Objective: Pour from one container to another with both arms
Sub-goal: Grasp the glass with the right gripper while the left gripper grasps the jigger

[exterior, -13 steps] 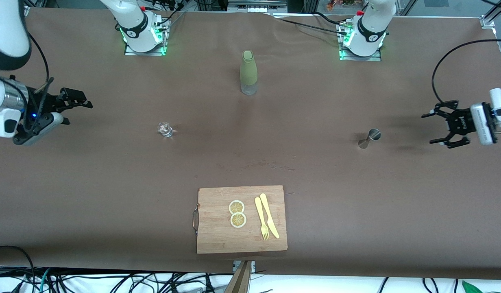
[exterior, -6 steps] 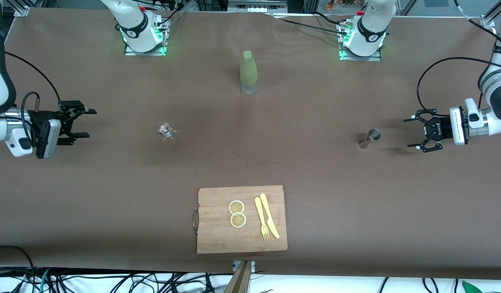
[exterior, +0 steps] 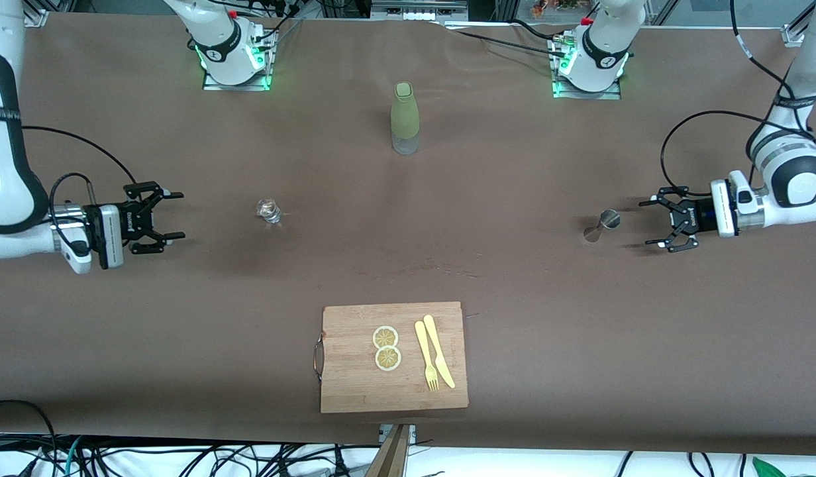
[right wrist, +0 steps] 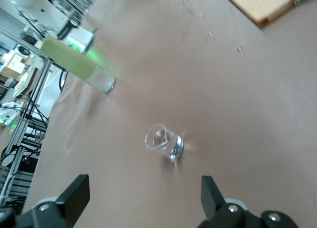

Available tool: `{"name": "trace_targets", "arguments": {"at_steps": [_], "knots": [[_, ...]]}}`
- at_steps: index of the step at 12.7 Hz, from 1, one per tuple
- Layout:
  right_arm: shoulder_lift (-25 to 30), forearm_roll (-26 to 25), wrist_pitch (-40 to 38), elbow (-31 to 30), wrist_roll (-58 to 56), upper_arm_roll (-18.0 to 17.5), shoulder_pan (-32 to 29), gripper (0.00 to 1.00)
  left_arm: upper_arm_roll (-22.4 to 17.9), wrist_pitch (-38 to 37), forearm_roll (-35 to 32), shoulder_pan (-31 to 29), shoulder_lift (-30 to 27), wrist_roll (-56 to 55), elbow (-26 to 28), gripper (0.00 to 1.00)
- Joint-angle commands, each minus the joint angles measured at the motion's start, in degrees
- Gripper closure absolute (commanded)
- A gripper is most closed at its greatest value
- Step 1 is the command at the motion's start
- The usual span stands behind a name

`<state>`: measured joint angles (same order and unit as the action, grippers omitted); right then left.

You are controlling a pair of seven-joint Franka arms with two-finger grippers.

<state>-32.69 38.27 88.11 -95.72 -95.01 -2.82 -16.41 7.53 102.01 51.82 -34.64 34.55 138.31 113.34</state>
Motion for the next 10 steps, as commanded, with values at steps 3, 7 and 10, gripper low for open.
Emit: {"name": "trace_targets", "arguments": {"at_steps": [3,7,10], "knots": [[-1.15,10.4,4.16,-6.47,-17.79,-0.43,-1.26,0.0,0.03,-0.06,7.23,1.67,5.88,10.48,-0.4,0.0],[-1.15,17.96,9.87,-17.37,-34.32,-0.43,-1.35,0.0,0.12,-1.46,10.39,4.31,8.25,14.17,-0.31,0.0],[-1.41,21.14,13.04,-21.61,-44.0,-0.43,-1.17,0.0,0.12,-2.34,12.95,6.33,9.04,15.84,-0.31,0.0]]}}
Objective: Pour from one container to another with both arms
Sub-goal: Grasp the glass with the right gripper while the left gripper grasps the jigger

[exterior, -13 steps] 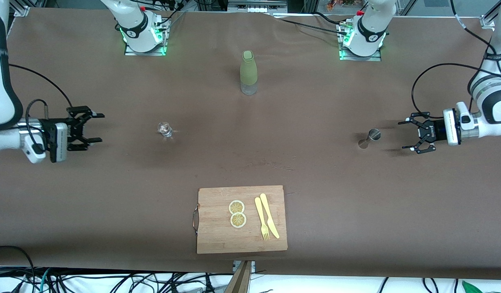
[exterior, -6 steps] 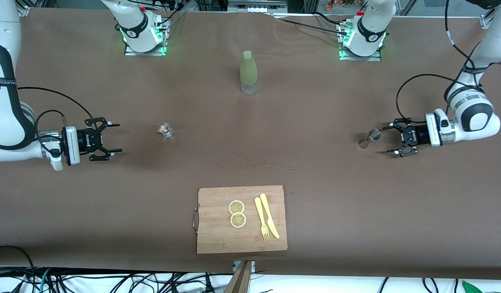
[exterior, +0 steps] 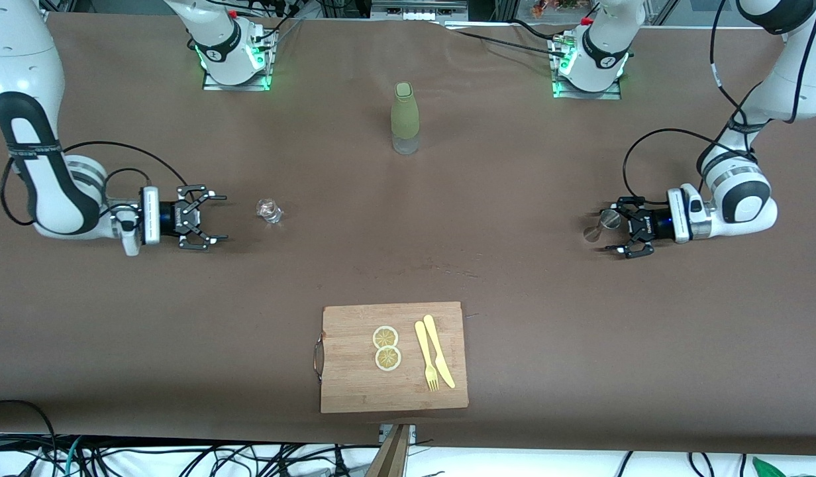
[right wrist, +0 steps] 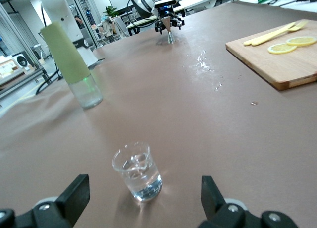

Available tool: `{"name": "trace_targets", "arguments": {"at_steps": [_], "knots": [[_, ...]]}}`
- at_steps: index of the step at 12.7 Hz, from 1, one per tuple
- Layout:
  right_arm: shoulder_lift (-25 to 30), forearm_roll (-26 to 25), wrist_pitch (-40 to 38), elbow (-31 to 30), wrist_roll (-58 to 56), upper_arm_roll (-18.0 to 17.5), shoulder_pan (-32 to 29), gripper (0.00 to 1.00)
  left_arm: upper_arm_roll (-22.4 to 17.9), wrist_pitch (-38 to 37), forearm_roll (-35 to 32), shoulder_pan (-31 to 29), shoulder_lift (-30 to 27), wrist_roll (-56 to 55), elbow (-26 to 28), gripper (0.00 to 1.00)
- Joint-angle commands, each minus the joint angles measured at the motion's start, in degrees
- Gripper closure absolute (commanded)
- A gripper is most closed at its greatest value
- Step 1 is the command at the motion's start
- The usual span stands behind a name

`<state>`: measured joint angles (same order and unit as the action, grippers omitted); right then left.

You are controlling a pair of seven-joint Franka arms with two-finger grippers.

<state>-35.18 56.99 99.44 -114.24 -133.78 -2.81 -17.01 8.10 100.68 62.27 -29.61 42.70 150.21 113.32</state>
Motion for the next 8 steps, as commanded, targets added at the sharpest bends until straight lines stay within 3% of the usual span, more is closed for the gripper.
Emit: {"name": "trace_targets", "arguments": {"at_steps": [1,4,5,6,8], "knots": [[0.39,2.94,1.72,-3.62,-7.53,-0.44,-0.57,0.0,-0.46,-1.1,2.68,1.49,1.33,4.47,-0.38,0.0],[-2.6,3.91,1.72,-3.8,-13.25,-0.62,-0.31,0.0,-0.46,-1.1,4.26,2.71,2.39,4.65,-0.56,0.01],[-3.65,4.52,1.81,-3.71,-14.39,-0.79,-0.04,0.0,-0.46,-1.1,4.53,2.89,2.57,4.56,-0.74,0.1],[-4.19,5.4,1.81,-3.71,-15.01,-0.88,0.83,0.0,-0.46,-1.1,4.53,3.33,2.57,4.56,-0.74,0.27],[-5.33,7.42,2.51,-3.45,-16.16,-0.88,2.85,0.0,-0.46,-1.19,4.53,3.69,2.57,4.21,-0.91,0.71]]}}
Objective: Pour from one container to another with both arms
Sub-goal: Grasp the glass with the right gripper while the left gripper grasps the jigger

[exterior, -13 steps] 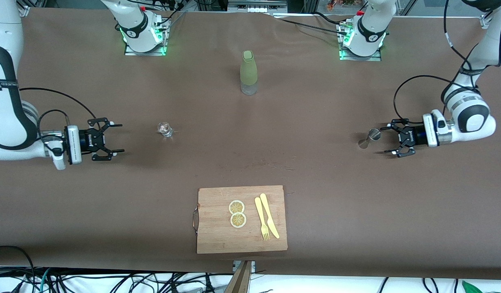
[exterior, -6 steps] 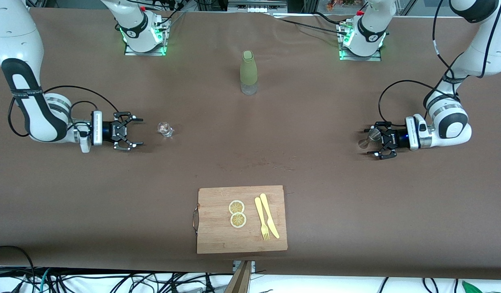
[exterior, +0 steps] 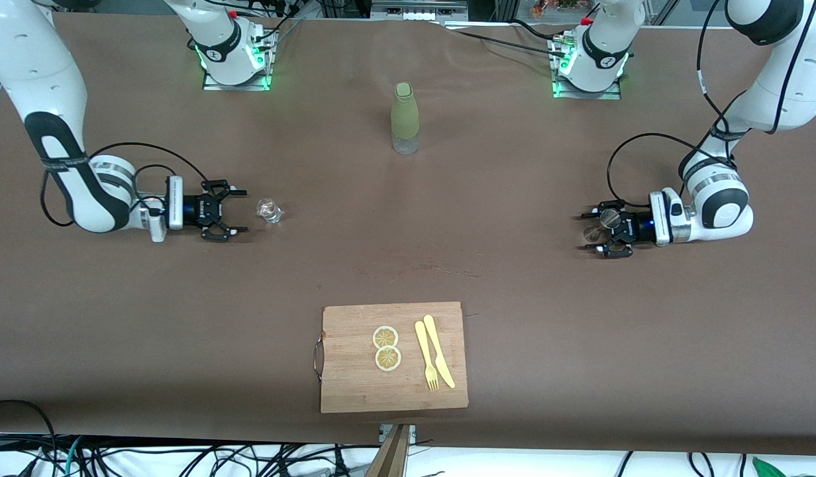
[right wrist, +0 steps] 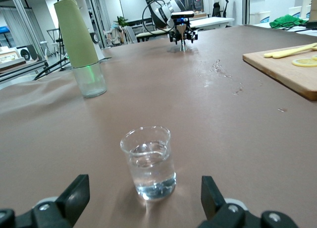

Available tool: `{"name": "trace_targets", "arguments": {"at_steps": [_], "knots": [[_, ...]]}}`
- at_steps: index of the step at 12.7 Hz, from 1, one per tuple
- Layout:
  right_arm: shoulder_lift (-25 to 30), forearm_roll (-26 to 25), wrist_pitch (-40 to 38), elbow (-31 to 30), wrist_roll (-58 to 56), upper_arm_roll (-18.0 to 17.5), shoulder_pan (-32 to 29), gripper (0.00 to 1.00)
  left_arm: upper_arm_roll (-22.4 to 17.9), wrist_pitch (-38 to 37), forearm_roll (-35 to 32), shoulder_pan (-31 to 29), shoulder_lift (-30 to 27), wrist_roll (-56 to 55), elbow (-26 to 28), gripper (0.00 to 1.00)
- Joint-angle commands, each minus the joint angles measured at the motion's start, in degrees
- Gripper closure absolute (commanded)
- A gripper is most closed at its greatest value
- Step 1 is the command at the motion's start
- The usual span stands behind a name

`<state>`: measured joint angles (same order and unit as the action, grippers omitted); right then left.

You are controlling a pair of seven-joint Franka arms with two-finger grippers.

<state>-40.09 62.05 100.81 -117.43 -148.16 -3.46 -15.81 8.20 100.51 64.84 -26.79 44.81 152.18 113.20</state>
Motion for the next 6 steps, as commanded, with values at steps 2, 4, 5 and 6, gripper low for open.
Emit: {"name": "trace_targets", "arguments": {"at_steps": [2,4,5,6], "knots": [[-0.69,3.51,2.02,-0.17,-1.86,-0.23,3.59,0.0,-0.55,-1.01,1.95,0.86,0.45,2.15,-0.87,1.0],[-0.96,3.86,2.11,-0.17,-1.78,-0.23,4.47,0.0,-0.55,-1.01,1.95,0.95,0.45,2.06,-0.96,1.0],[-1.04,3.86,2.2,0.01,-1.78,-0.23,4.91,0.0,-0.46,-1.1,1.95,0.86,0.37,1.98,-0.96,1.0],[-1.31,3.86,2.46,0.18,-1.78,-0.23,5.09,0.0,-0.38,-1.36,1.95,0.95,0.36,1.89,-1.05,1.0]]}}
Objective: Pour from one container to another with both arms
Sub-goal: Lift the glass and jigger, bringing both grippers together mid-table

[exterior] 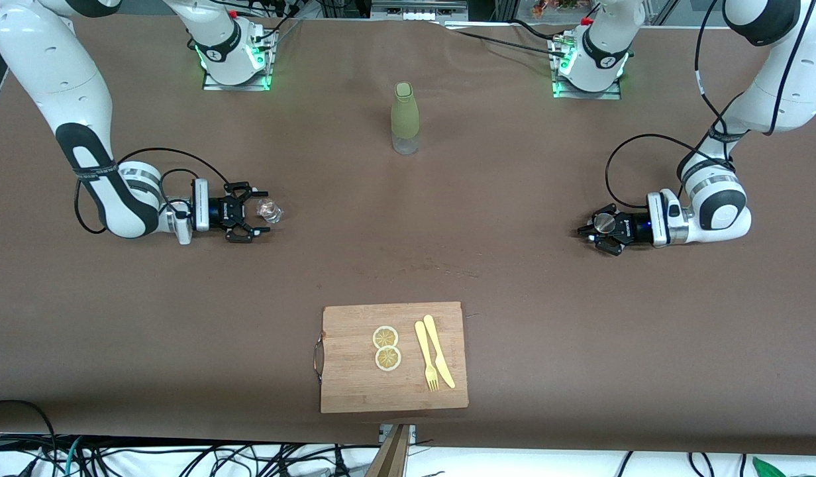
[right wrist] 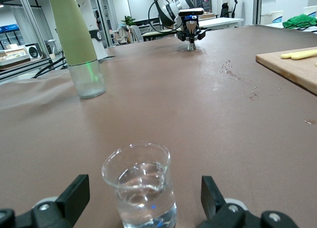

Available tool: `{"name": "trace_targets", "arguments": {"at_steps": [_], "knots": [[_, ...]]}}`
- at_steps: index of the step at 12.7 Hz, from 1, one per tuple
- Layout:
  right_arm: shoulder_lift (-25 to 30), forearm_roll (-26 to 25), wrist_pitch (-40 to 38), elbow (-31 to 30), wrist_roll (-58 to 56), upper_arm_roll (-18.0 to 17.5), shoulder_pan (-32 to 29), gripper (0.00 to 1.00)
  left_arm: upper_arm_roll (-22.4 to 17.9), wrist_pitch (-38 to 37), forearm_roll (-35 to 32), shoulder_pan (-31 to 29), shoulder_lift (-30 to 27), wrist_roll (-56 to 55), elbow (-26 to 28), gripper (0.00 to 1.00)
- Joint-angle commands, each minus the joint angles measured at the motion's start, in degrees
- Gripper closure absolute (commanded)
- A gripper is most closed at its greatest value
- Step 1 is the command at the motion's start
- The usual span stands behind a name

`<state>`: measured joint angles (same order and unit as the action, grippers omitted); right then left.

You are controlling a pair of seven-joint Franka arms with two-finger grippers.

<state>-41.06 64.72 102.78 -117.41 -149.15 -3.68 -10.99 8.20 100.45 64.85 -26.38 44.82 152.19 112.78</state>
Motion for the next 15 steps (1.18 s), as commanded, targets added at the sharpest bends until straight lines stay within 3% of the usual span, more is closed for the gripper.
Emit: {"name": "trace_targets", "arguments": {"at_steps": [1,4,9,13,15], "knots": [[-0.34,1.2,0.66,0.16,-0.79,-0.01,0.36,0.0,-0.29,-1.57,2.2,0.46,0.36,1.45,-0.72,1.0],[-0.34,1.2,0.84,0.34,-0.79,0.08,0.36,0.04,0.85,-2.62,2.91,1.42,0.01,-1.79,-1.34,1.0],[-0.43,1.11,0.84,0.69,-0.79,0.08,0.71,0.48,4.01,-1.75,12.65,6.68,-0.17,-5.15,-1.6,1.0],[-0.34,0.59,0.75,1.74,2.19,0.08,1.41,0.82,7.96,4.92,20.03,10.91,0.01,-7.68,-1.86,1.0],[-0.08,0.33,0.49,4.19,5.61,0.08,2.81,0.91,9.55,8.34,23.72,12.84,0.01,-8.14,-2.3,1.0]]}}
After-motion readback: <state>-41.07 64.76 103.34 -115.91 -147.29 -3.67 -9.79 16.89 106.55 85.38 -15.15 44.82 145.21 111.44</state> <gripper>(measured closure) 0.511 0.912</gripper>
